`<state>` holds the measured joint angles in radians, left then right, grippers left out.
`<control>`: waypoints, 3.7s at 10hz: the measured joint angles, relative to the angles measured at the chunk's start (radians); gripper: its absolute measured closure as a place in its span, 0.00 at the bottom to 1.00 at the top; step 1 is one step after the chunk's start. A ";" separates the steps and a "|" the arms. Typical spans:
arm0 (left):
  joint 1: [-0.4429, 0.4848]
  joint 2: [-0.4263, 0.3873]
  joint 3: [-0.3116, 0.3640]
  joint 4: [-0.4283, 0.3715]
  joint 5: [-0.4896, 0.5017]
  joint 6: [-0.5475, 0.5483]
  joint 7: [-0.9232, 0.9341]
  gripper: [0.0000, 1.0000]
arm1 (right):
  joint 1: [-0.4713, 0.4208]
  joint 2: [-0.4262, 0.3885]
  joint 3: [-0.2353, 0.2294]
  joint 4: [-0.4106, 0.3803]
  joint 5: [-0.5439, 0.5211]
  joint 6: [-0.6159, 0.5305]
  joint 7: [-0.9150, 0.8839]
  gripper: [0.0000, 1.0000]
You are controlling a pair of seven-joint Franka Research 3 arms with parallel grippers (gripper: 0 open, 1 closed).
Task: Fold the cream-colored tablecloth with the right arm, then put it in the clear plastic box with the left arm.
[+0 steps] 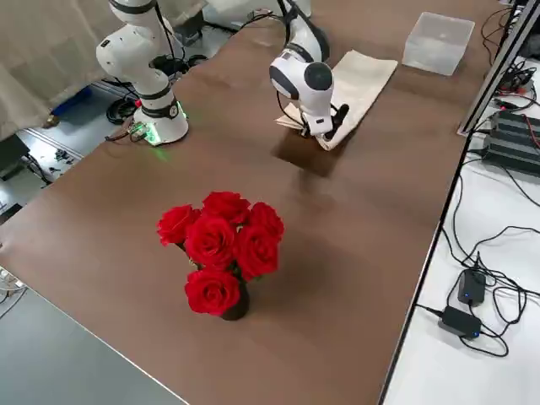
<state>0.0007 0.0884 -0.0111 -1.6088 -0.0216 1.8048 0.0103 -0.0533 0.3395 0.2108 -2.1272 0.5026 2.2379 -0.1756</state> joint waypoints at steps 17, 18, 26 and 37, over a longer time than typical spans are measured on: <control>0.000 0.000 0.000 0.000 0.000 0.000 0.000 0.00 | 0.117 -0.177 0.018 0.177 -0.156 -0.322 0.470 0.92; 0.000 0.000 0.000 0.000 0.000 0.000 0.000 0.00 | 0.135 -0.178 0.019 0.188 -0.157 -0.322 0.505 0.92; 0.000 0.000 0.000 0.000 0.000 0.000 0.000 0.00 | 0.227 -0.180 0.020 0.310 -0.165 -0.411 0.665 0.92; 0.001 0.000 0.000 0.000 0.000 0.000 0.000 0.00 | 0.217 -0.180 0.009 0.339 -0.174 -0.469 0.633 0.92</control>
<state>0.0012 0.0886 -0.0106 -1.6086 -0.0216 1.8048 0.0107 0.1639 0.1599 0.2195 -1.7883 0.3281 1.7693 0.4575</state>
